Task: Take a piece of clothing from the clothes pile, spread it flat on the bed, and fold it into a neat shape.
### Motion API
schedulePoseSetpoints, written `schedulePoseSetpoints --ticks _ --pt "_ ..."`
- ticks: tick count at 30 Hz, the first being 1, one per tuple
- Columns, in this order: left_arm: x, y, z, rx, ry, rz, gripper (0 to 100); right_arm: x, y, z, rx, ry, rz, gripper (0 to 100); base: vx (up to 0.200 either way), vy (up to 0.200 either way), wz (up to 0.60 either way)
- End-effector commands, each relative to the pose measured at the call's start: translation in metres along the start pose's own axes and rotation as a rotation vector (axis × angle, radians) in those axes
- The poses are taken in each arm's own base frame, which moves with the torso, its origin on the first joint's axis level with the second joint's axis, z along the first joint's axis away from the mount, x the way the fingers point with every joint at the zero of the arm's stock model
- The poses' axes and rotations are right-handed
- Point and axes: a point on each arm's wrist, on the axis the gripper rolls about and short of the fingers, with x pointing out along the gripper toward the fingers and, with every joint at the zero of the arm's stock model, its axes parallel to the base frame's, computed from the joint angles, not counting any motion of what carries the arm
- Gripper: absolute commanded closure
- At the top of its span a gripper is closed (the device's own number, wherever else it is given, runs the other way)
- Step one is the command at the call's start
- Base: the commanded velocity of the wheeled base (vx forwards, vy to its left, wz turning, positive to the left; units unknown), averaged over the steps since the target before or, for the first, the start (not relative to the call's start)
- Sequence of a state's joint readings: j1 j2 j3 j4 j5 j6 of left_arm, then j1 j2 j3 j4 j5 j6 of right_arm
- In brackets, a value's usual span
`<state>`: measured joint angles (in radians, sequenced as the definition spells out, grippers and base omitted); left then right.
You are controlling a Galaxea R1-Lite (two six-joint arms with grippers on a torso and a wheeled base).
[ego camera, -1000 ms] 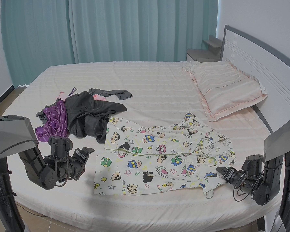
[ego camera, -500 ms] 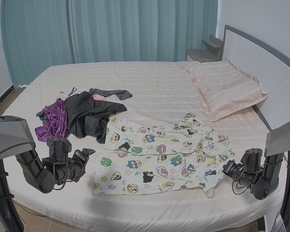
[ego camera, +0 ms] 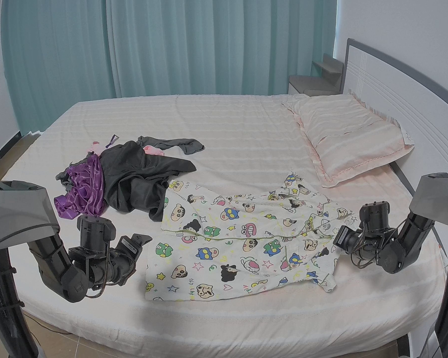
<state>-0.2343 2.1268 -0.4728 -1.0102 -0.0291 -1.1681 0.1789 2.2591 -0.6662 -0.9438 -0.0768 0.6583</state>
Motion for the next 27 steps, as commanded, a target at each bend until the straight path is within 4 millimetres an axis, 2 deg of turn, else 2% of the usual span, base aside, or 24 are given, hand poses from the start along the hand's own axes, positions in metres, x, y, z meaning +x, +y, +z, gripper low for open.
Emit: schedulePoseSetpoints --ticks 1,3,4,7,9,12,15,19,23,27 --pt "0.004 0.004 -0.003 0.007 0.005 0.005 0 0.019 0.02 0.011 -0.013 -0.003 0.021 100 0.0 0.0 0.0" --pt "0.004 0.004 -0.004 0.011 0.005 0.002 0 0.024 0.022 0.011 -0.015 -0.002 0.024 100 0.0 0.0 0.0" --pt "0.004 0.004 -0.004 0.011 0.005 0.002 0 0.024 0.022 0.011 -0.015 -0.002 0.024 0 0.0 0.0 0.0" --pt "0.004 0.004 -0.004 0.011 0.004 -0.001 0 0.027 0.023 0.009 -0.018 0.002 0.027 0 0.0 0.0 0.0" --pt "0.004 0.005 -0.004 0.011 0.004 -0.001 0 0.023 0.02 0.002 -0.026 0.026 0.016 0 0.0 0.0 0.0" --pt "0.004 0.005 -0.004 0.008 0.004 0.0 0 0.017 0.017 0.001 -0.027 0.033 0.006 0 0.0 0.0 0.0" --pt "0.004 0.005 -0.005 0.012 0.005 0.0 0 -0.004 0.002 0.004 -0.059 0.044 -0.033 0 0.0 0.0 0.0" --pt "0.004 0.005 -0.005 0.009 0.007 -0.001 0 -0.018 -0.013 0.003 -0.114 0.06 -0.069 0 0.0 0.0 0.0" --pt "0.004 0.005 -0.005 0.009 0.006 0.001 0 -0.028 -0.019 0.001 -0.113 0.076 -0.088 0 0.0 0.0 0.0" --pt "0.003 0.006 -0.005 0.012 0.009 0.005 0 -0.046 -0.026 -0.015 -0.113 0.132 -0.099 0 0.0 0.0 0.0"
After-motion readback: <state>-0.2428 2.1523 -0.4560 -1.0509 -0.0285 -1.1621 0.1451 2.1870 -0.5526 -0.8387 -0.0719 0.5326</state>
